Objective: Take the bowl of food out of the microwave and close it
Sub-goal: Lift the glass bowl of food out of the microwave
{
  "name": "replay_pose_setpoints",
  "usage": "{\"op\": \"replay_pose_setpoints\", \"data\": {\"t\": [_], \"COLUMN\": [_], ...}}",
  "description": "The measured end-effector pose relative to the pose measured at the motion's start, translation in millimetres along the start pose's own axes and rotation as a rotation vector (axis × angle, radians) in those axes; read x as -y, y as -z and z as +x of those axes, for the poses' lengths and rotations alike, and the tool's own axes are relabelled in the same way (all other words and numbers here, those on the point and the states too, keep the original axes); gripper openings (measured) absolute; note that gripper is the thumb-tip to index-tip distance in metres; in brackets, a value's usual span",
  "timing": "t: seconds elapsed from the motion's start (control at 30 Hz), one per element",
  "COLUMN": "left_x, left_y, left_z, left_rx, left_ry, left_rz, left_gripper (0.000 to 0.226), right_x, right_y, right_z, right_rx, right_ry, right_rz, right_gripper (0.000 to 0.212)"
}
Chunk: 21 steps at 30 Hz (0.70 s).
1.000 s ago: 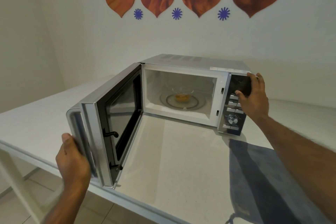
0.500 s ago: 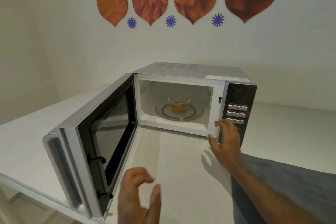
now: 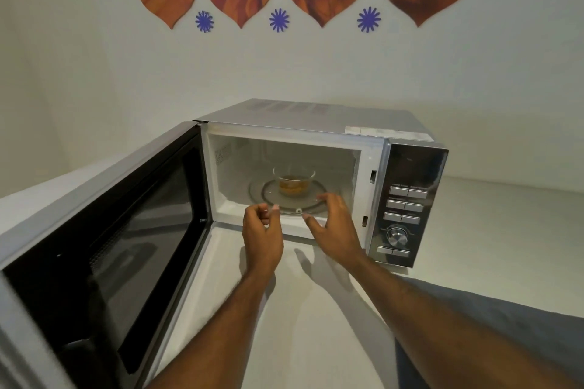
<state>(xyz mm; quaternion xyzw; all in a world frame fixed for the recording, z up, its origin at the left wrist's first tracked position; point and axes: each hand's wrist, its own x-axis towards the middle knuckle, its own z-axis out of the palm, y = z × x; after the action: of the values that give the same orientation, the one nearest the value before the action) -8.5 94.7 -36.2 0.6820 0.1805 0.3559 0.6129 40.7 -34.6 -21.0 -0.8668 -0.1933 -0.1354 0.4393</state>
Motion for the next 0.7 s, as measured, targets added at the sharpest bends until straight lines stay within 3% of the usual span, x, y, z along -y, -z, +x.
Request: {"op": "replay_pose_setpoints", "data": {"t": [0.17,0.3,0.47,0.7], "left_x": [14,12,8,12], "left_y": [-25,-45,-68,-78], "left_z": [45,68,98,133], "left_rx": [0.028,0.064,0.001,0.060], "left_ry": [0.089,0.046,0.114,0.294], "left_rz": [0.078,0.097,0.049,0.050], "left_gripper": [0.022,0.031,0.035,0.051], "right_x": [-5,-11,-15,-16], "right_y": [-22,-39,-55,-62], "right_z": [41,76,113,138], "right_rx": [-0.061,-0.069,-0.167,-0.144], "right_ry": [-0.100,-0.125,-0.273,-0.390], "right_rz": [0.138,0.220,0.307,0.405], "right_gripper": [0.048,0.033,0.029,0.057]}}
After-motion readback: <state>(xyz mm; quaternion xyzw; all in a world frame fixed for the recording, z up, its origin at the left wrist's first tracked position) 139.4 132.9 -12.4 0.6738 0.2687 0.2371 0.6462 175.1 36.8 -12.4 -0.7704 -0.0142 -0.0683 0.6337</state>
